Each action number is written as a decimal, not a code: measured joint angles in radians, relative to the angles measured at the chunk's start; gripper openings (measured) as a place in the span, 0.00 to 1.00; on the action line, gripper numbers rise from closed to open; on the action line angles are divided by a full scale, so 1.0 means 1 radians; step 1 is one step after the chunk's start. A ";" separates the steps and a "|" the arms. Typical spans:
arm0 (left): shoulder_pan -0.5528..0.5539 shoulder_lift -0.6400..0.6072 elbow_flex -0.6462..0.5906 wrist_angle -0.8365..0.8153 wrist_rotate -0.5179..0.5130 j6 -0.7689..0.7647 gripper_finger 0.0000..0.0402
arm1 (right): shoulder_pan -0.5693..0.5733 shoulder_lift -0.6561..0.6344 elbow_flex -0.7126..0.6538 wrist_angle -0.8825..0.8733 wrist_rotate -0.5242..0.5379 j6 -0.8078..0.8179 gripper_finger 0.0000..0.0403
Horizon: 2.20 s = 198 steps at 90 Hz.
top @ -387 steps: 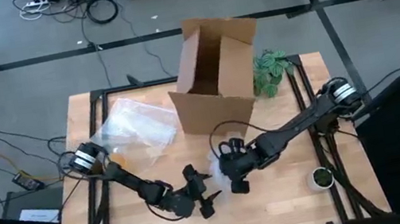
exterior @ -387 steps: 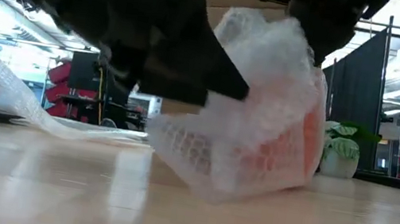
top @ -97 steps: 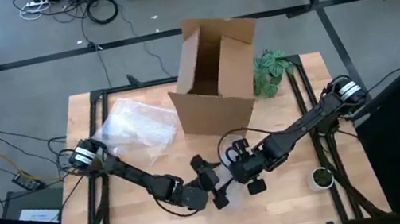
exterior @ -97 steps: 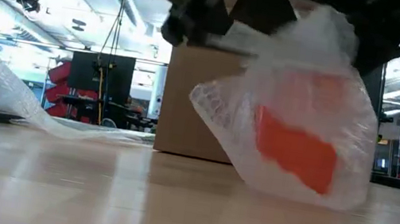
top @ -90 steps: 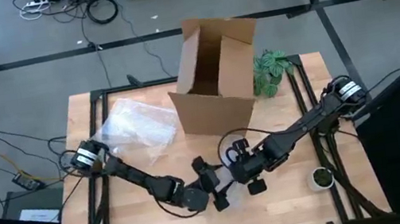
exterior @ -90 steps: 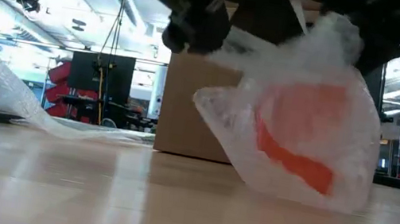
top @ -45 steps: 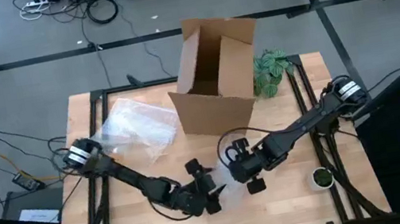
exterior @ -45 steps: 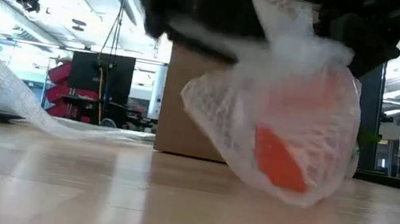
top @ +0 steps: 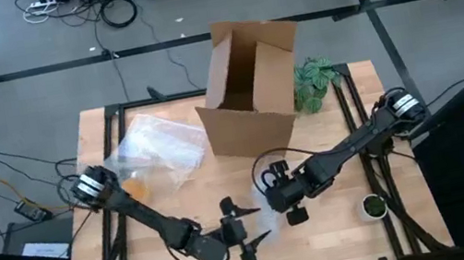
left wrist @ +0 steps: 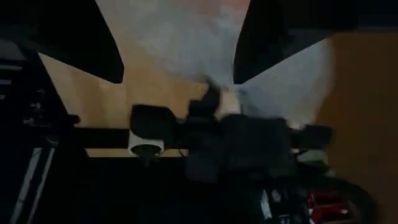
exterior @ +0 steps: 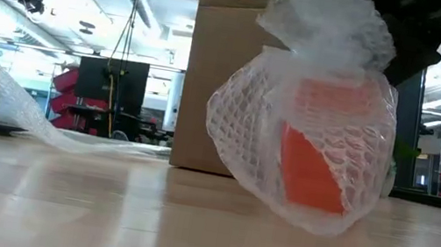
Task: Wrap mug
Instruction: Wrap the orange mug with transparent bubble wrap, then put the wrapped orange mug into the cardboard box
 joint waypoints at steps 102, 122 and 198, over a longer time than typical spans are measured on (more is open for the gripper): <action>-0.097 -0.310 0.000 -0.664 -0.100 -0.244 0.72 | -0.011 0.006 0.030 -0.034 -0.001 0.172 0.19; -0.197 -0.353 0.000 -0.901 -0.348 -0.401 0.72 | -0.011 -0.004 0.164 -0.180 0.000 0.173 0.18; -0.220 -0.347 -0.080 -0.984 -0.381 -0.679 0.72 | 0.151 -0.007 0.319 -0.212 0.059 0.068 0.18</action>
